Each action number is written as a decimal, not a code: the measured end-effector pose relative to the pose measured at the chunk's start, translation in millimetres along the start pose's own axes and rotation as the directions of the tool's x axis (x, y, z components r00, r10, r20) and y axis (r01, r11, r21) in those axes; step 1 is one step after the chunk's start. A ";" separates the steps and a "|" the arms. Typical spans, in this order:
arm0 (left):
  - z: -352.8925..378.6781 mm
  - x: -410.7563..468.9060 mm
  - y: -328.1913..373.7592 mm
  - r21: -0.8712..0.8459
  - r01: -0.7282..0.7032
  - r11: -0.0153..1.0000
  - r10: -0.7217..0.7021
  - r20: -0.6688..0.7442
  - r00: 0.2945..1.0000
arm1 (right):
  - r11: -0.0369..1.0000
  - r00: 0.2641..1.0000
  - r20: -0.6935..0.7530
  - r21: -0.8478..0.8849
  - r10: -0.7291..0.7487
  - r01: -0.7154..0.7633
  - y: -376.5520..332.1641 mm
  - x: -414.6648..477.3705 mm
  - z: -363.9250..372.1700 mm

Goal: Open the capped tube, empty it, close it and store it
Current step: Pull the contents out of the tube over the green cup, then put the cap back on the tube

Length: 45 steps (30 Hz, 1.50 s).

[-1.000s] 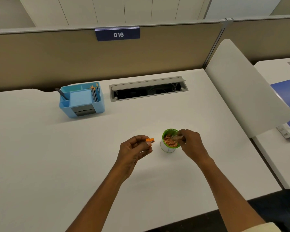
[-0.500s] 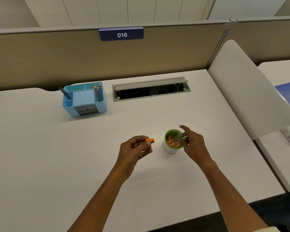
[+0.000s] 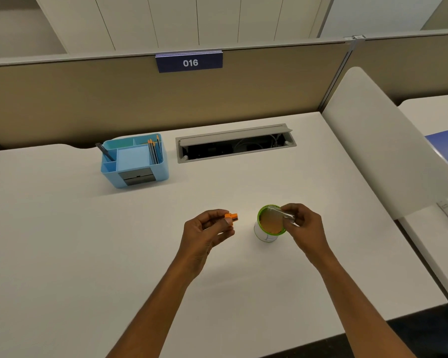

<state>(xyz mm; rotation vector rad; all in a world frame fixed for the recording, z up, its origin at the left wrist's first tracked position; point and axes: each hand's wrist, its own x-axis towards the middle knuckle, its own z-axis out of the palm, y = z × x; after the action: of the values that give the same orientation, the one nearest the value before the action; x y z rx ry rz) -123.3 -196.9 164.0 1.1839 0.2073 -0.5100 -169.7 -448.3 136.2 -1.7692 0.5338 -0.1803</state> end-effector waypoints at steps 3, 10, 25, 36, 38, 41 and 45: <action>-2.9 -2.1 12.6 0.009 -0.027 1.000 0.026 0.006 1.000 | 0.985 0.997 0.073 0.171 -0.017 0.004 -18.6 -10.4 6.8; -13.1 -12.8 51.2 0.033 -0.121 0.992 0.120 0.030 0.992 | 0.957 0.962 0.197 0.257 -0.190 0.136 -77.0 -32.8 37.7; -57.4 -41.9 73.1 0.109 -0.203 0.973 0.209 -0.050 0.977 | 0.892 0.811 0.395 0.059 -0.432 0.447 -116.3 -47.6 100.9; -82.6 -56.0 72.2 0.106 -0.204 0.973 0.216 -0.127 0.968 | 0.833 0.730 0.456 0.047 -0.509 0.552 -121.5 -56.3 132.0; -84.6 -57.8 73.3 0.095 -0.207 0.974 0.218 -0.128 0.967 | 0.828 0.728 0.456 0.037 -0.512 0.560 -120.9 -57.4 134.9; -88.3 -59.9 74.7 0.076 -0.221 0.972 0.229 -0.125 0.965 | 0.847 0.742 0.461 0.041 -0.487 0.530 -120.2 -58.5 138.8; -93.1 -61.2 75.8 0.095 -0.253 0.963 0.260 -0.078 0.962 | 0.899 0.781 0.469 0.073 -0.414 0.432 -120.4 -60.8 142.1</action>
<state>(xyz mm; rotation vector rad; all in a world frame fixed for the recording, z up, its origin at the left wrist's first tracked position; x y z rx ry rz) -129.8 -73.3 217.3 1.2961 0.1071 -0.2393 -136.2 -275.3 221.8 -1.8669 -0.2293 -0.0401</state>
